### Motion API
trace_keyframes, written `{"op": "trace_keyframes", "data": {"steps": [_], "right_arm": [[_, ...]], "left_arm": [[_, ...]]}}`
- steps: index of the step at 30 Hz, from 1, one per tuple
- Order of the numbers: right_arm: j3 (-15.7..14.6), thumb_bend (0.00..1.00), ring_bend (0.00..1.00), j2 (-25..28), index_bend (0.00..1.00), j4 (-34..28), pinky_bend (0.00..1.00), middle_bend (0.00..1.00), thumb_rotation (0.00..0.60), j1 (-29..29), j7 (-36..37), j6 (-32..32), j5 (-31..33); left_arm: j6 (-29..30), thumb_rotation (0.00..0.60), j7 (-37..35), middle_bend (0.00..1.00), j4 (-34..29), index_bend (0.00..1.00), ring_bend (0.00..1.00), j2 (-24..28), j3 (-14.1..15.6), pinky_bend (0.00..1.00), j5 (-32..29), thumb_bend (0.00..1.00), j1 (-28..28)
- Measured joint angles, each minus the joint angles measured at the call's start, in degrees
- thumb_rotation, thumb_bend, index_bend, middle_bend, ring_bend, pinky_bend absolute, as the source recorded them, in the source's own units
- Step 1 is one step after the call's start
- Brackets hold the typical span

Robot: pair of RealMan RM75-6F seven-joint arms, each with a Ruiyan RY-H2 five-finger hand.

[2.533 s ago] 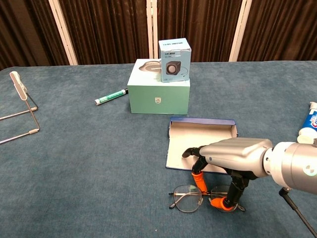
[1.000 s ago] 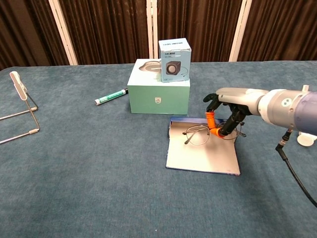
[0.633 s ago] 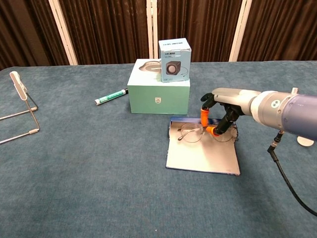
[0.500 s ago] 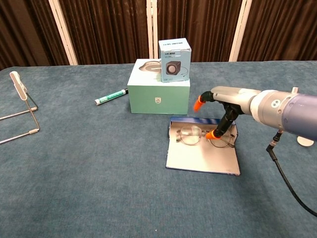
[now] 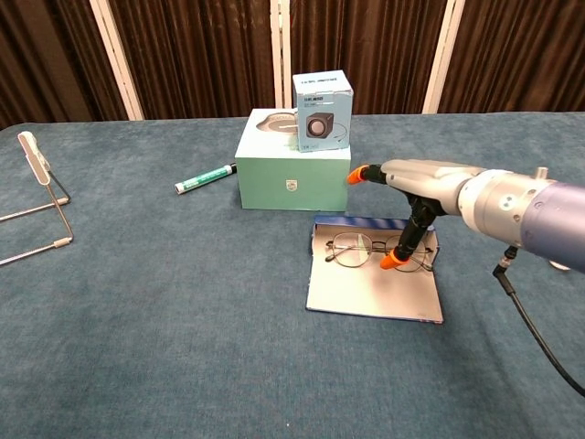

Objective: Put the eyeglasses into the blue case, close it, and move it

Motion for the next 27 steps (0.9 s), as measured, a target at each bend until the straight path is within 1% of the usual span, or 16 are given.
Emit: {"op": "trace_keyframes", "data": {"steps": [6, 11, 16, 21, 27], "right_arm": [[0.5, 0.02, 0.00, -3.1, 0.12, 5.7, 0.00, 0.00, 0.600, 1.1, -0.8, -1.5, 0.3], [1.6, 0.02, 0.00, -5.7, 0.16, 11.6, 0.00, 0.00, 0.600, 2.1, -0.9, -3.5, 1.2], [2.7, 0.02, 0.00, -7.4, 0.18, 15.8, 0.00, 0.00, 0.600, 2.8, -0.8, -5.0, 1.7], [3.5, 0.02, 0.00, -7.9, 0.21, 17.7, 0.00, 0.00, 0.600, 2.9, -1.0, -5.4, 1.8], [3.5, 0.02, 0.00, -8.0, 0.25, 17.9, 0.00, 0.00, 0.600, 2.4, -1.8, -3.4, 0.6]], "left_arm": [[-0.4, 0.600, 0.0, 0.00, 0.1, 0.00, 0.00, -0.1, -0.2, 0.00, -0.8, 0.00, -0.2], [-1.2, 0.600, 0.3, 0.00, 0.5, 0.00, 0.00, -0.4, -0.5, 0.00, -2.1, 0.00, -0.4], [-1.8, 0.600, 0.4, 0.00, 1.1, 0.00, 0.00, -0.6, -0.6, 0.00, -2.9, 0.00, -0.6], [-2.1, 0.600, 0.5, 0.00, 1.3, 0.00, 0.00, -0.7, -0.7, 0.00, -3.1, 0.00, -0.8], [-1.9, 0.600, 0.4, 0.00, 1.2, 0.00, 0.00, -0.7, -0.5, 0.00, -2.9, 0.00, -0.7]]}}
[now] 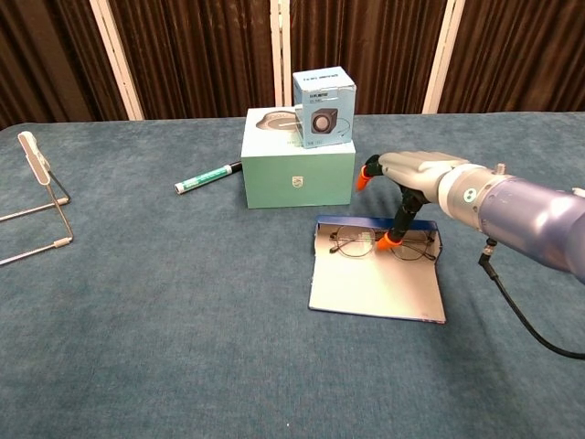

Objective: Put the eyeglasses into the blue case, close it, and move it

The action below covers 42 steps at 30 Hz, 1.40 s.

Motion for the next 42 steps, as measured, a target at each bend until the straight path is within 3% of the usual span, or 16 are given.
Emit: {"op": "trace_keyframes", "data": {"steps": [9, 14, 21, 27, 32, 37, 42], "right_arm": [[0.2, 0.02, 0.00, 0.9, 0.22, -3.4, 0.00, 0.00, 0.600, -1.3, -1.9, 2.2, -0.3], [-0.4, 0.02, 0.00, 3.1, 0.17, -7.9, 0.00, 0.00, 0.600, -2.2, -3.9, 3.2, -0.2], [-2.1, 0.02, 0.00, 7.2, 0.18, -15.6, 0.00, 0.00, 0.600, -4.2, -5.2, 5.5, -1.7], [-4.8, 0.04, 0.00, 10.6, 0.25, -22.1, 0.00, 0.00, 0.600, -6.2, -4.9, 6.6, -5.4], [-9.2, 0.10, 0.00, 12.3, 0.30, -26.8, 0.00, 0.00, 0.600, -8.1, -4.7, 7.0, -12.2], [-12.7, 0.16, 0.00, 11.7, 0.35, -26.7, 0.00, 0.00, 0.600, -8.9, -5.9, 7.1, -18.6], [-14.2, 0.20, 0.00, 9.8, 0.37, -23.6, 0.00, 0.00, 0.600, -9.5, -6.4, 6.8, -21.7]], "left_arm": [[0.7, 0.600, -0.3, 0.00, -0.6, 0.00, 0.00, 0.4, 0.2, 0.00, 0.8, 0.00, 0.3], [0.9, 0.600, -0.6, 0.00, -1.0, 0.00, 0.00, 0.6, 0.4, 0.00, 1.4, 0.00, 0.3], [1.7, 0.600, -1.0, 0.00, -1.6, 0.00, 0.00, 1.0, 0.6, 0.00, 2.5, 0.00, 0.6], [2.2, 0.600, -1.3, 0.00, -2.1, 0.00, 0.00, 1.3, 0.9, 0.00, 3.6, 0.00, 0.7], [2.8, 0.600, -1.3, 0.00, -2.5, 0.00, 0.00, 1.4, 1.1, 0.00, 4.4, 0.00, 0.9], [2.8, 0.600, -1.2, 0.00, -2.5, 0.00, 0.00, 1.4, 1.1, 0.00, 4.4, 0.00, 0.9], [2.7, 0.600, -1.2, 0.00, -2.3, 0.00, 0.00, 1.3, 1.0, 0.00, 4.2, 0.00, 0.8]]}}
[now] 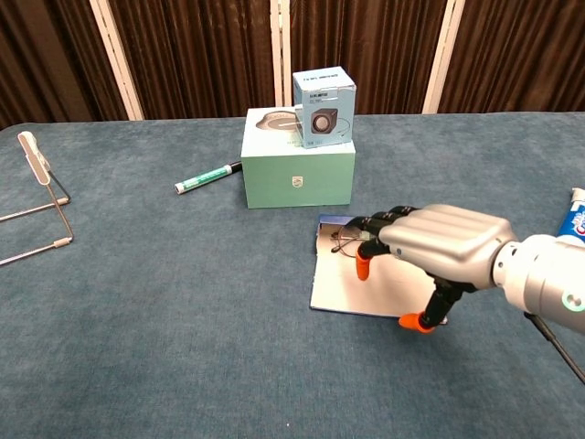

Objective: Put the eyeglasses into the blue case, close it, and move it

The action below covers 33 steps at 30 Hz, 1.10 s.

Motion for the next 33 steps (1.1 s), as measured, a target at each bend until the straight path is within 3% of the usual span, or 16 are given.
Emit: {"op": "trace_keyframes", "data": {"steps": [33], "right_arm": [[1.3, 0.21, 0.00, -6.3, 0.38, 11.6, 0.00, 0.00, 0.600, -1.9, 0.4, -1.6, -7.2]], "left_arm": [[-0.9, 0.600, -0.2, 0.00, 0.6, 0.00, 0.00, -0.1, -0.3, 0.00, -1.0, 0.00, -0.3]]}}
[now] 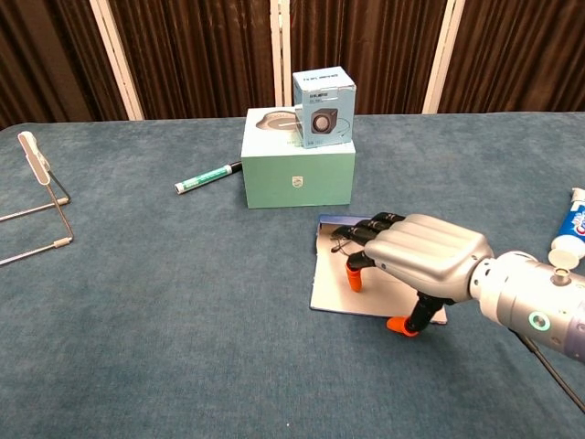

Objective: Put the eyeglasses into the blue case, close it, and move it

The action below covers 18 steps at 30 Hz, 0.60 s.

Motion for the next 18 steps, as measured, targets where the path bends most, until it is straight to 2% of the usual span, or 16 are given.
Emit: {"op": "trace_keyframes", "data": {"steps": [7, 13, 18], "right_arm": [[0.3, 0.22, 0.00, -0.1, 0.38, 0.6, 0.00, 0.00, 0.600, -0.5, -0.5, -0.6, -0.1], [0.5, 0.35, 0.00, -0.1, 0.39, 1.1, 0.00, 0.00, 0.600, -0.8, -0.2, -0.7, -1.0], [0.7, 0.36, 0.00, -0.1, 0.40, 1.5, 0.00, 0.00, 0.600, -1.1, 0.5, -0.3, -1.9]], "left_arm": [[0.0, 0.600, 0.1, 0.00, 0.0, 0.00, 0.00, 0.0, 0.0, 0.00, 0.0, 0.00, 0.0], [0.0, 0.600, 0.2, 0.00, 0.0, 0.00, 0.00, -0.1, 0.0, 0.00, 0.0, 0.00, 0.0], [0.0, 0.600, 0.1, 0.00, 0.0, 0.00, 0.00, -0.1, 0.0, 0.00, 0.0, 0.00, 0.0]]}}
